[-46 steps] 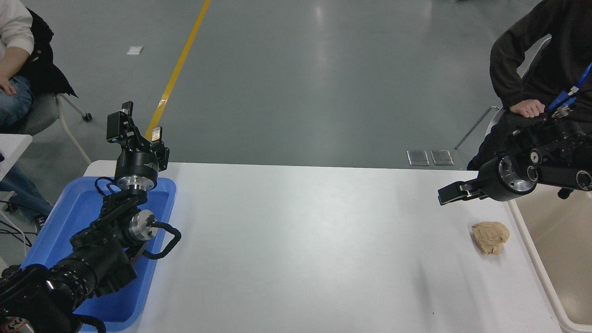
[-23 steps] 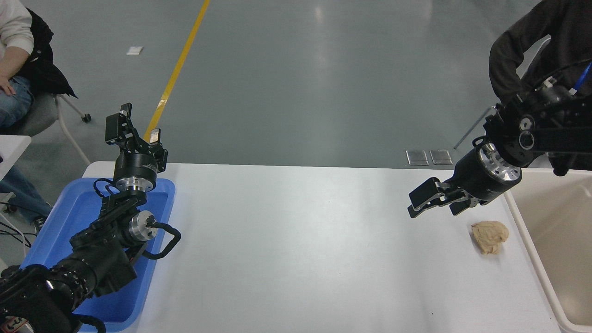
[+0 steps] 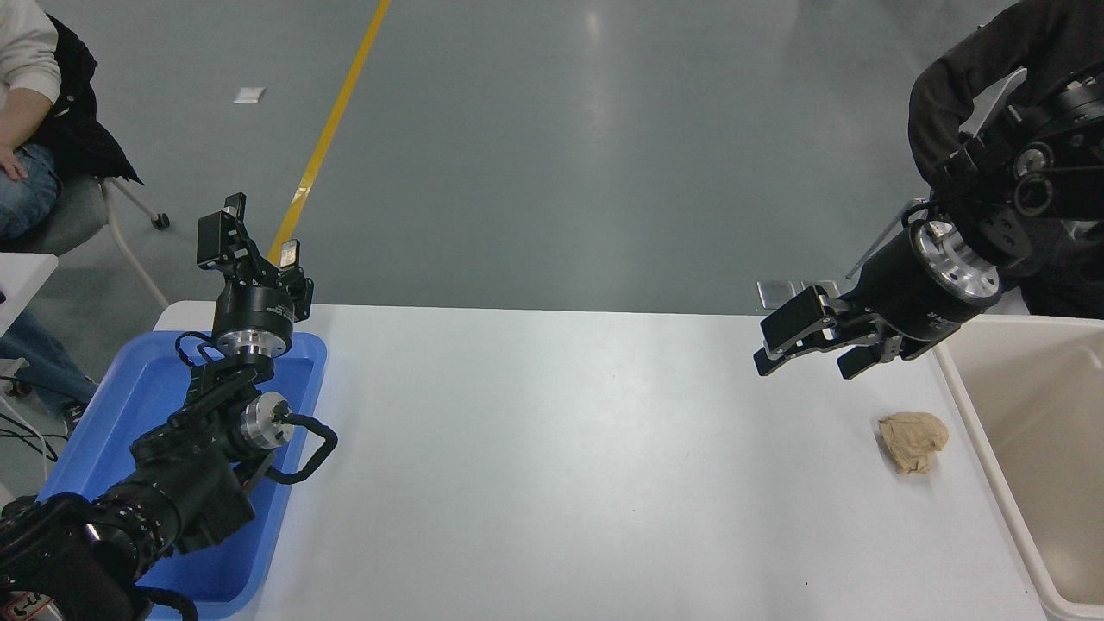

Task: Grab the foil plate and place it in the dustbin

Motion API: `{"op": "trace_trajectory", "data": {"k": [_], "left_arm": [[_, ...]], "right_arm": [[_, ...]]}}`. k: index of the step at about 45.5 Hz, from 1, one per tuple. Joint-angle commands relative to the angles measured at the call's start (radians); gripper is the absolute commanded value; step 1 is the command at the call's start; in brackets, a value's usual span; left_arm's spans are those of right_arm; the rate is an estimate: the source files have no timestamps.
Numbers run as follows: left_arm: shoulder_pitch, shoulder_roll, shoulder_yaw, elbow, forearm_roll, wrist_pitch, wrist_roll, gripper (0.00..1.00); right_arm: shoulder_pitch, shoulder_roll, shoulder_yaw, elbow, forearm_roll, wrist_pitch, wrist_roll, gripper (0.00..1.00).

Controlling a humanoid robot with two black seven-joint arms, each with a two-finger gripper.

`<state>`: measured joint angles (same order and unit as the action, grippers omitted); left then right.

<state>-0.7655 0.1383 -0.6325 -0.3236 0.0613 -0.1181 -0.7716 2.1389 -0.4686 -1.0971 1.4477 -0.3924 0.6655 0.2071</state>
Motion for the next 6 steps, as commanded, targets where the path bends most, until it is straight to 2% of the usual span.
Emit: {"op": "trace_trajectory", "data": {"k": [1, 6], "left_arm": [[0.000, 0.000, 0.000, 0.000, 0.000, 0.000, 0.000, 1.00], [0.000, 0.000, 0.000, 0.000, 0.000, 0.000, 0.000, 1.00]], "right_arm": [[0.013, 0.022, -0.035, 0.002, 0.012, -0.021, 0.000, 1.00], [0.013, 0.021, -0.035, 0.002, 0.010, -0.020, 0.006, 1.00]]}}
